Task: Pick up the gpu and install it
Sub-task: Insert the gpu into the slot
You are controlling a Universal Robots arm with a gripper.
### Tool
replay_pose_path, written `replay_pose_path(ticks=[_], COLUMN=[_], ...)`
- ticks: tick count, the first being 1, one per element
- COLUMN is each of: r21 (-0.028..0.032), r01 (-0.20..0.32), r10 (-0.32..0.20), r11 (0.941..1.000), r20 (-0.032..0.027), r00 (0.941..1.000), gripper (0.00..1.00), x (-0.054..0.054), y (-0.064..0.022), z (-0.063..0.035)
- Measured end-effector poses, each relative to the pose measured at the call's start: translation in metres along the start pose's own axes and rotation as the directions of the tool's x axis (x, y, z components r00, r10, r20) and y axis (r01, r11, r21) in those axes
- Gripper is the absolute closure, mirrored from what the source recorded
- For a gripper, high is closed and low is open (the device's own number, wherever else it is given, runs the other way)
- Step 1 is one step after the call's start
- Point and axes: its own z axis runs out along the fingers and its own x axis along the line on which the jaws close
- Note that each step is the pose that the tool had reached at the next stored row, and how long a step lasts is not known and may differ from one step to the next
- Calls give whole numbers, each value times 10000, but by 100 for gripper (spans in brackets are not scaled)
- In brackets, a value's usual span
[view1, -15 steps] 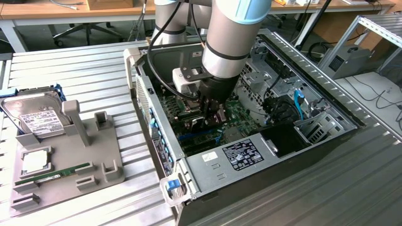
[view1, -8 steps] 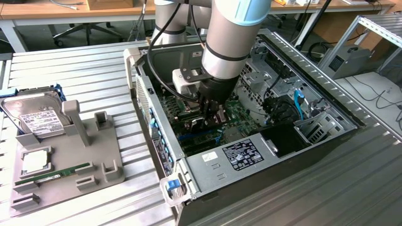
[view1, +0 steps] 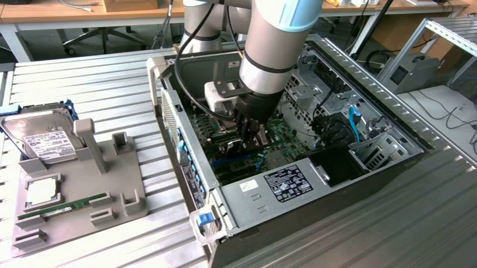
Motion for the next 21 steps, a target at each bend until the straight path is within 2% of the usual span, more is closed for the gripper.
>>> replay_pose_path(ticks=[4,6,8,9,10,21], r21=[-1,-5,-5,-7,-7,-8], r01=[2,11,14,19,19,19], r10=[-2,-11,-14,-19,-19,-19], r11=[10000,10000,10000,10000,10000,10000], r20=[20,90,105,144,156,160], r00=[10000,10000,9999,9999,9999,9999], gripper=[73,73,73,73,73,73], x=[1,1,1,2,1,2], y=[0,0,0,0,0,0], z=[7,8,13,15,15,31])
